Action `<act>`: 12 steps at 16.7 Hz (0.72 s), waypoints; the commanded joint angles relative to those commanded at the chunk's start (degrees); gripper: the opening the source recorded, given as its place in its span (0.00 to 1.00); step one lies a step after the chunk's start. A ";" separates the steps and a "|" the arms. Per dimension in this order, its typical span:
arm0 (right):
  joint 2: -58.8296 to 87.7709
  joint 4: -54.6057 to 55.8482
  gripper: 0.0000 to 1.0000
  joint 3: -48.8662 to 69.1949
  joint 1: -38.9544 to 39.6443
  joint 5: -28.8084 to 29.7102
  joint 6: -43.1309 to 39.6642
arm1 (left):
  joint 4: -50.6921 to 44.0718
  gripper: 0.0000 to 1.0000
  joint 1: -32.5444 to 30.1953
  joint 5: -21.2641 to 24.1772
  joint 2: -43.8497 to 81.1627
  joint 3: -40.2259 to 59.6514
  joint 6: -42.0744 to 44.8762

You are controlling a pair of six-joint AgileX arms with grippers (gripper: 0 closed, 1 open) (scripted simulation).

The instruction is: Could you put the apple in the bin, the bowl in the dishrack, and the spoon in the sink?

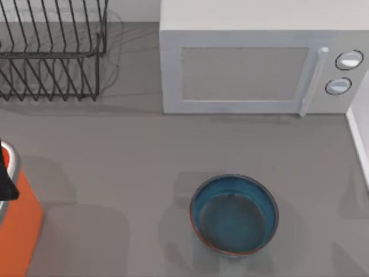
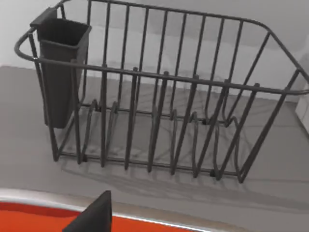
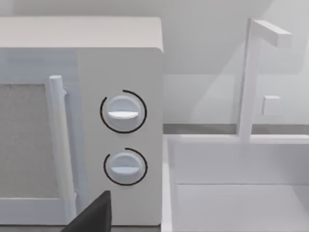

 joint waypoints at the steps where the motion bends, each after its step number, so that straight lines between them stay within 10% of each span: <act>1: 0.00 0.00 1.00 0.00 0.00 0.00 0.00 | -2.60 1.00 -0.74 -0.45 4.11 3.82 -2.20; 12: 0.00 0.00 1.00 0.00 0.00 0.00 0.00 | -42.87 1.00 -18.82 -4.07 73.96 61.87 -30.94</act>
